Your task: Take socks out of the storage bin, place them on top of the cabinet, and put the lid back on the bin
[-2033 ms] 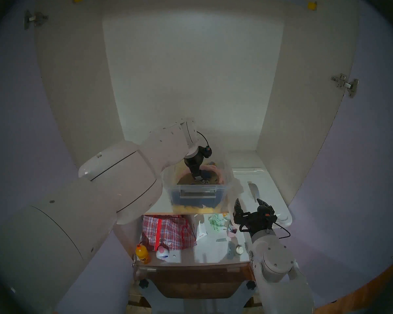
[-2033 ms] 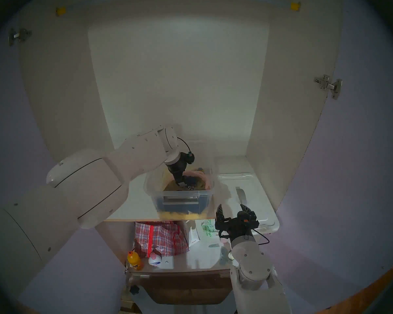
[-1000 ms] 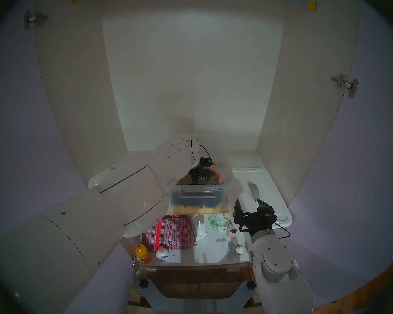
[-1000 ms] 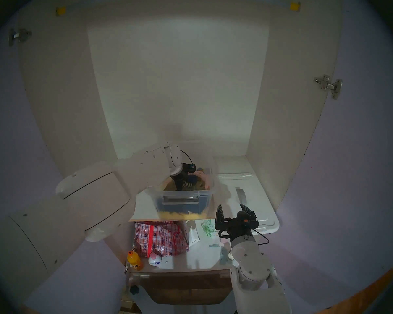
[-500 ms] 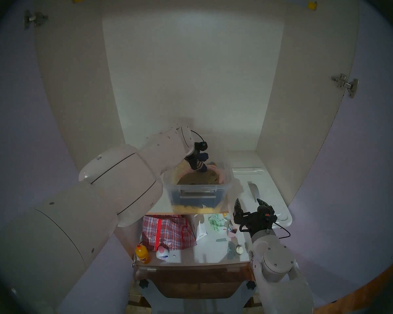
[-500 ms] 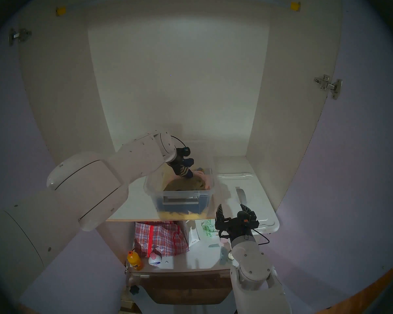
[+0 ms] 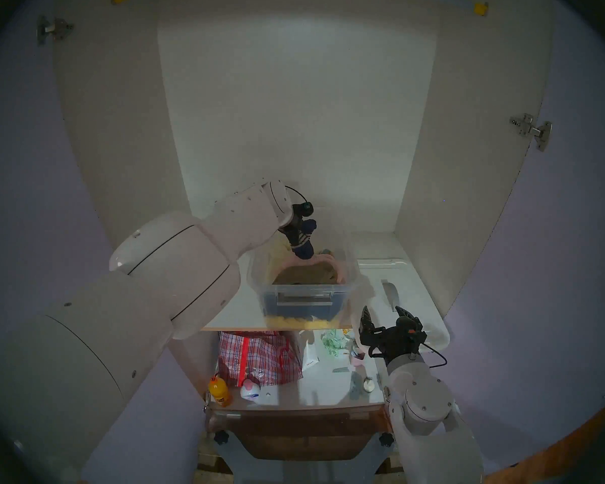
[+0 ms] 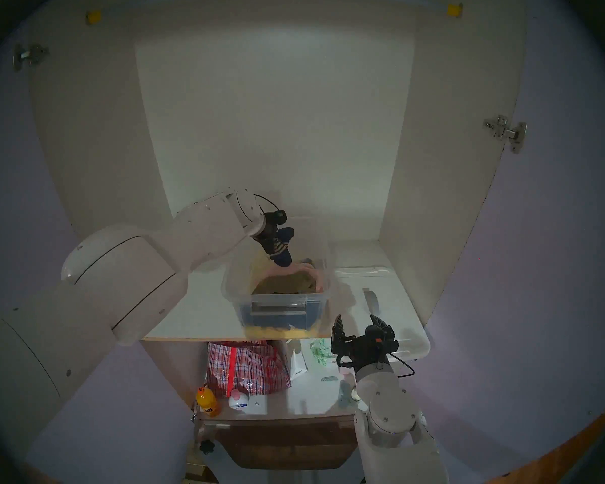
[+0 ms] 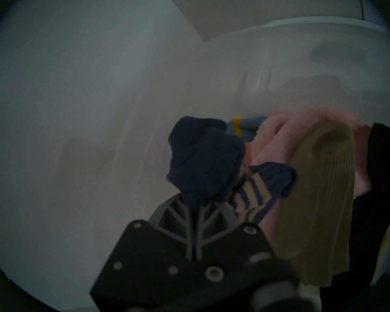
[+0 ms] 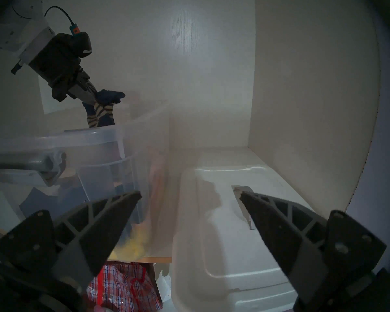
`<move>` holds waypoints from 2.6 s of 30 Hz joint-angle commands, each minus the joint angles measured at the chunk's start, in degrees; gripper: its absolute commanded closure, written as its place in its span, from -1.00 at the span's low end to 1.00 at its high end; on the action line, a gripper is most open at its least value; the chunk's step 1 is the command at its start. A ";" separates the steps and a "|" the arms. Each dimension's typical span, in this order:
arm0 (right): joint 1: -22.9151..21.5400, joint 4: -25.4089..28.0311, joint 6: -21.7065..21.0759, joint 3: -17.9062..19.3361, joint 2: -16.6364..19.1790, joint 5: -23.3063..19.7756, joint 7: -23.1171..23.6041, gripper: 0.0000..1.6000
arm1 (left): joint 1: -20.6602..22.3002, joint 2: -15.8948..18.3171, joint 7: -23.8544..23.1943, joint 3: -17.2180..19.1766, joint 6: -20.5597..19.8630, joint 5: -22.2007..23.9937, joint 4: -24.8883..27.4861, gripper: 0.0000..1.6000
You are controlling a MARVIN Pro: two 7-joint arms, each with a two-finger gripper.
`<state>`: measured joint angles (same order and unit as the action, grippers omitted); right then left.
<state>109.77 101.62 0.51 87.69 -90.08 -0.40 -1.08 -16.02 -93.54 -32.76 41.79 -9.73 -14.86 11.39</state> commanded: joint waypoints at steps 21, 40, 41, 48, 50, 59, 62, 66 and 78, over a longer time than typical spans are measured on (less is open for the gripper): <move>-0.78 0.84 0.37 -0.01 -0.02 -0.01 -0.02 -1.00 | 4.41 9.94 9.24 5.96 -2.38 1.32 9.23 1.00; -0.93 0.57 0.40 -0.01 -0.01 -0.01 -0.02 -1.00 | -1.13 17.83 13.75 5.69 -10.06 -0.52 14.04 1.00; -0.93 0.57 0.40 -0.01 -0.01 -0.01 -0.02 -1.00 | -1.66 18.21 13.93 5.60 -10.75 -0.66 14.04 1.00; -0.95 0.57 0.41 -0.01 -0.01 -0.01 -0.02 -1.00 | -5.17 20.65 15.96 6.97 -14.52 -0.36 16.52 1.00; -0.95 0.58 0.42 -0.01 -0.01 -0.01 -0.03 -1.00 | -6.75 21.04 16.23 7.23 -15.60 -0.20 17.40 1.00; -0.95 0.63 0.43 -0.02 -0.01 -0.02 -0.03 -1.00 | -14.55 22.43 17.02 9.23 -19.80 1.44 21.56 1.00; -0.95 0.63 0.43 -0.02 -0.01 -0.02 -0.03 -1.00 | -17.46 23.16 17.92 10.87 -20.86 2.30 24.15 1.00; -0.95 0.65 0.43 -0.02 -0.01 -0.02 -0.03 -1.00 | -22.42 24.36 19.32 14.89 -22.16 3.67 29.77 1.00; -2.17 -0.17 -0.90 0.24 1.19 0.03 0.99 -1.00 | -40.36 27.91 21.16 26.01 -32.02 7.38 53.18 0.19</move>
<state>109.40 100.99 0.43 87.67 -89.94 -0.39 -1.06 -51.50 -66.69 -12.58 66.87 -38.54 -8.14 59.11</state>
